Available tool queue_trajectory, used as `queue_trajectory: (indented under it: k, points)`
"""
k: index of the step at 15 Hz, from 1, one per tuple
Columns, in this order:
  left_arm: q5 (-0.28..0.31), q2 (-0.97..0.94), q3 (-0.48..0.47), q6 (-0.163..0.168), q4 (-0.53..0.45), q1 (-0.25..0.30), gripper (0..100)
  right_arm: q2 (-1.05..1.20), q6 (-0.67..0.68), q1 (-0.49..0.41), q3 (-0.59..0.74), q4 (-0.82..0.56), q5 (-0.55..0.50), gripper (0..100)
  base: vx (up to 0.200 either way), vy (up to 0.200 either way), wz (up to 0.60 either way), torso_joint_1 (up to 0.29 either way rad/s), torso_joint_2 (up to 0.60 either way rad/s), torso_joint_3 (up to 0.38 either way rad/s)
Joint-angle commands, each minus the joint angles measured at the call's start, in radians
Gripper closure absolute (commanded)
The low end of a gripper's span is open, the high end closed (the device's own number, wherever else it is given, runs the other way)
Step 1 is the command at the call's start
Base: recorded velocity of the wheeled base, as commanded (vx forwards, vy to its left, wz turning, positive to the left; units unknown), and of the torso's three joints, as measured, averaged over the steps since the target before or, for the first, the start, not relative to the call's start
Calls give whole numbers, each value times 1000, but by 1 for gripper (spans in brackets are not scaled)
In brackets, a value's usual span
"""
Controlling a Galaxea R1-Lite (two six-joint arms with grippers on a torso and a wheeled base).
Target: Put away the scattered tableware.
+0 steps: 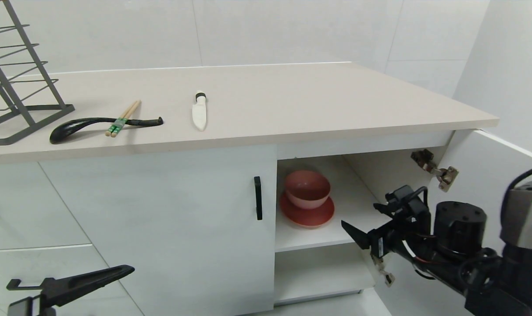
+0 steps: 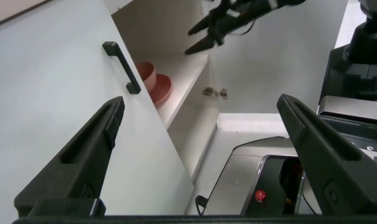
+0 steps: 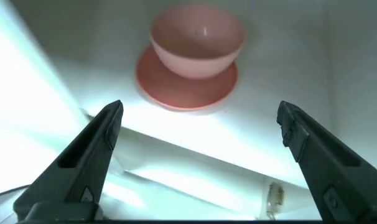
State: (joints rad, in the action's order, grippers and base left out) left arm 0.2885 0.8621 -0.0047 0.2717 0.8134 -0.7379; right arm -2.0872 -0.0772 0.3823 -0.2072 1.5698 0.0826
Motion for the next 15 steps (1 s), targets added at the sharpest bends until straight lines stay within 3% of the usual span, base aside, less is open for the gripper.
queue_trajectory:
  k: [1, 6, 9, 14, 15]
  points:
    - [0, 3, 0, 0, 0, 8, 0, 269, -4, 16, 158, 1, 0, 0, 0, 0, 0, 0, 0, 0]
    - [0, 0, 3, 0, -2, 32, 0, 566, 7, -22, 207, -54, 6, 0, 0, 0, 0, 0, 0, 0]
    - [0, -11, 5, -3, -22, 41, 0, 785, 5, -30, 207, -238, 16, 0, 0, 0, 0, 0, 0, 0]
    - [-2, -152, 5, -5, -151, 91, 0, 1248, 2, -91, 207, -737, 13, 0, 0, 0, 0, 0, 0, 0]
    - [-2, -201, 5, -25, -181, 107, 0, 1337, -1, -125, 207, -806, 13, 0, 0, 0, 0, 0, 0, 0]
